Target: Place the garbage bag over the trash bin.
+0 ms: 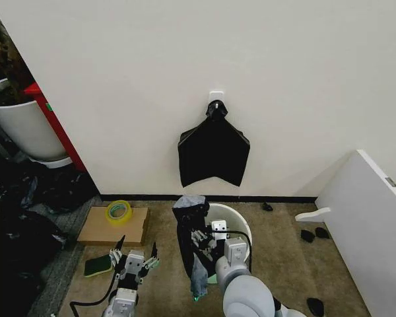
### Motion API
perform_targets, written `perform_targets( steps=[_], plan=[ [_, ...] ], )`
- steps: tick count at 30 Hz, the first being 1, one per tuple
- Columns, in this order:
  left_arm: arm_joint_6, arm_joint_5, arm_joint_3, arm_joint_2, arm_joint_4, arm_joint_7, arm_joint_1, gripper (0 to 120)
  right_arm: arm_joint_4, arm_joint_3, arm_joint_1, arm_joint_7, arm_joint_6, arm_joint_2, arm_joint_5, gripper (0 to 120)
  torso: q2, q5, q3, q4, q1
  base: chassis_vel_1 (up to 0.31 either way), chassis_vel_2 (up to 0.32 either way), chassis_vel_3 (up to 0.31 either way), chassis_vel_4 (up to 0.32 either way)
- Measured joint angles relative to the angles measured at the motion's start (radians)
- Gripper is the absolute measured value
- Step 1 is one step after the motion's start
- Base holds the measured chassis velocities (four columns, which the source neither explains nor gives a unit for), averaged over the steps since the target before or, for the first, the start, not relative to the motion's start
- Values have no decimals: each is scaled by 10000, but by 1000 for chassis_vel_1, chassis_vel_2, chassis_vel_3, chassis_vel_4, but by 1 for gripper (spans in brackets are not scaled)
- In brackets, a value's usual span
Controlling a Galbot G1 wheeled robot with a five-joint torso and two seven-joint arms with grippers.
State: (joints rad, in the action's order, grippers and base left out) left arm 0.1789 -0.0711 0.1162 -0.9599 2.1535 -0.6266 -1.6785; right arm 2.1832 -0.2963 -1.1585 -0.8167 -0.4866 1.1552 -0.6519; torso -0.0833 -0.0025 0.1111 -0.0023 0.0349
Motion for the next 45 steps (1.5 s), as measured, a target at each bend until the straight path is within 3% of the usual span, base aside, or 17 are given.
perform_targets(
  steps=[7, 19, 30, 33, 37, 41, 43, 45],
  plan=[
    [52, 24, -27, -49, -49, 14, -2, 100, -341, -275, 214, -158, -175, 203, 87, 100, 0, 0, 0, 1, 0, 0, 0, 0, 0],
    [74, 13, -37, -105, -104, 25, 91, 100, -968, -454, 434, -517, -706, 260, 242, 99, 0, 1, 0, 0, 0, 0, 0, 0, 0],
    [-19, -410, -182, -85, -201, 255, 398, 100, -895, -12, 250, -373, -255, 196, -594, 61, 0, 0, 0, 1, 0, 0, 0, 0, 0],
    [-13, -607, -188, 99, -214, 360, 545, 100, -895, 136, 124, -316, -77, 152, -706, 46, 0, 1, 0, 1, 0, 0, 0, 0, 0],
    [-58, -1083, -189, 239, -214, 594, 814, 100, -988, 198, 15, -214, 113, 87, -569, 36, 0, 1, 0, 2, 0, 0, 0, 0, 0],
    [-137, -3107, -195, 412, -238, 1281, 1718, 100, -1122, 294, -191, 106, 710, -57, -189, 18, 0, 1, 0, 1, 0, 0, 0, 0, 0],
    [-119, -3396, -201, 421, -211, 1371, 1844, 100, -1119, 317, -210, 110, 743, -63, -187, 16, 0, 0, 0, 1, 0, 0, 0, 0, 0],
    [46, -4829, -266, 438, -32, 1829, 2422, 100, -1068, 451, -327, 126, 918, -80, -183, 5, 0, 1, 0, -2, 0, 0, 0, 0, 0]
  ],
)
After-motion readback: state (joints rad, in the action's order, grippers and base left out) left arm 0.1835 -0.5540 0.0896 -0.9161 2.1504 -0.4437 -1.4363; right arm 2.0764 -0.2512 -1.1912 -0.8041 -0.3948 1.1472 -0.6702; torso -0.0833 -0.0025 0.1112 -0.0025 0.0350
